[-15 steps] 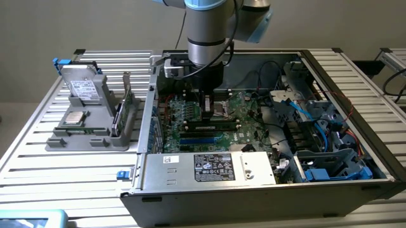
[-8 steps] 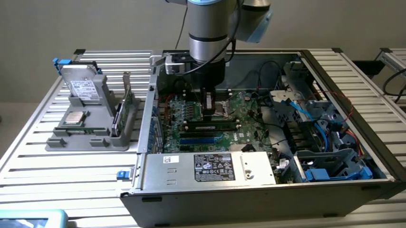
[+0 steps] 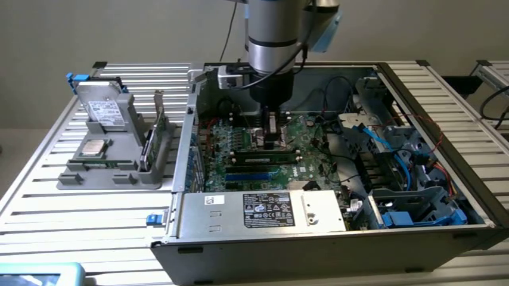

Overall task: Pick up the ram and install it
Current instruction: 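Press down the ram until it locks into place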

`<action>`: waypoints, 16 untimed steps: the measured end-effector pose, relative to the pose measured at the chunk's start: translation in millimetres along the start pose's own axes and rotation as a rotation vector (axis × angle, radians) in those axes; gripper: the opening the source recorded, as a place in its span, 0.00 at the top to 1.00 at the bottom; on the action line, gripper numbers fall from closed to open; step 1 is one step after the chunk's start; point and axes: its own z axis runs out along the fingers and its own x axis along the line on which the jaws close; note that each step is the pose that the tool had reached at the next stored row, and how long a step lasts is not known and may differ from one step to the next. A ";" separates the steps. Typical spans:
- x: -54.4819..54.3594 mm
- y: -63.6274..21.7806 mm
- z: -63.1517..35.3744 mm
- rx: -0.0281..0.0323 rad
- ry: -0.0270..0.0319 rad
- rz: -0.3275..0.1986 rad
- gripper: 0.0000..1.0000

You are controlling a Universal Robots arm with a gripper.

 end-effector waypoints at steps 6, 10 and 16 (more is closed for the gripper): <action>-0.1 -10.2 -1.4 -0.0003 -0.0001 0.000 0.89; -0.2 -11.5 -1.4 -0.0008 0.0001 0.000 0.89; -0.2 -12.3 -1.4 -0.0012 0.0002 0.003 0.89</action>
